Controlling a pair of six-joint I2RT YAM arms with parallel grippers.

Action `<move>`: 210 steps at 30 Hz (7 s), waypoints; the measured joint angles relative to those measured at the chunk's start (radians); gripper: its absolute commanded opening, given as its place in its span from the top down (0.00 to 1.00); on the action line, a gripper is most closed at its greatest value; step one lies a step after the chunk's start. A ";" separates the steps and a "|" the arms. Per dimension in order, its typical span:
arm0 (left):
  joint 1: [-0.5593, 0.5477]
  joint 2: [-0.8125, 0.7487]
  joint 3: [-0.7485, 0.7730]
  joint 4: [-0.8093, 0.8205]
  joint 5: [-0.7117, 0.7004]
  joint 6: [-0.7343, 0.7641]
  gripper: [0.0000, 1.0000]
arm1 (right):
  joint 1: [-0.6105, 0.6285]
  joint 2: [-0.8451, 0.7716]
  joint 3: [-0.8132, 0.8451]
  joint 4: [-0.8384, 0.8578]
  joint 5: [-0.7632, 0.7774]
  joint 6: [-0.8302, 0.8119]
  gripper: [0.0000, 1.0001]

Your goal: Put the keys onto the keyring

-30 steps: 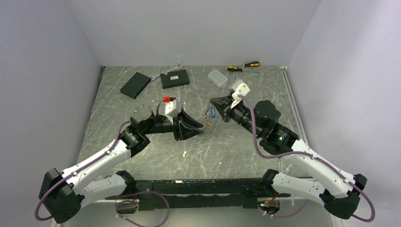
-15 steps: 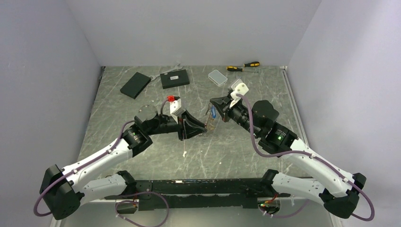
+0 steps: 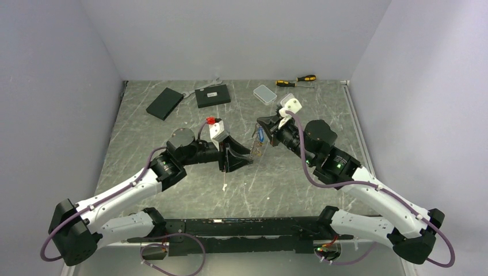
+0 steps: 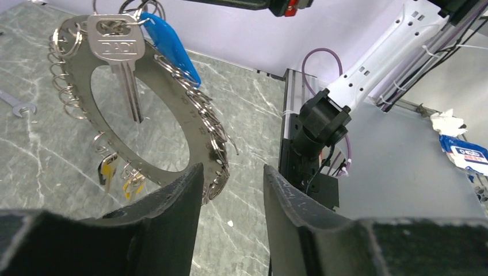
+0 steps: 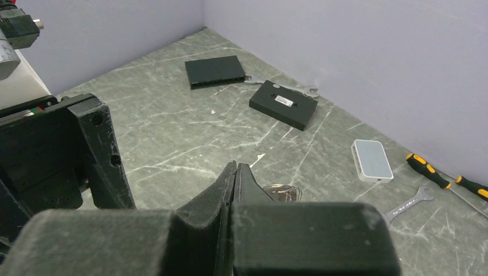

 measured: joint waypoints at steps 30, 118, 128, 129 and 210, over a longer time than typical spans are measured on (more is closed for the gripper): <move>-0.008 0.021 0.089 -0.158 -0.099 0.007 1.00 | -0.002 0.025 0.013 -0.013 0.024 -0.006 1.00; 0.135 0.253 0.593 -0.835 -0.122 -0.475 1.00 | 0.167 -0.083 -0.305 0.211 0.032 -0.454 0.90; 0.144 0.263 0.619 -0.892 -0.063 -0.383 1.00 | 0.161 -0.135 -0.299 0.175 0.159 -0.304 0.69; 0.146 0.263 0.619 -0.891 -0.058 -0.383 1.00 | 0.161 -0.140 -0.299 0.164 0.177 -0.288 0.69; 0.243 0.263 0.353 -0.336 0.156 -0.825 1.00 | -0.249 0.135 0.027 -0.222 -0.668 0.439 0.25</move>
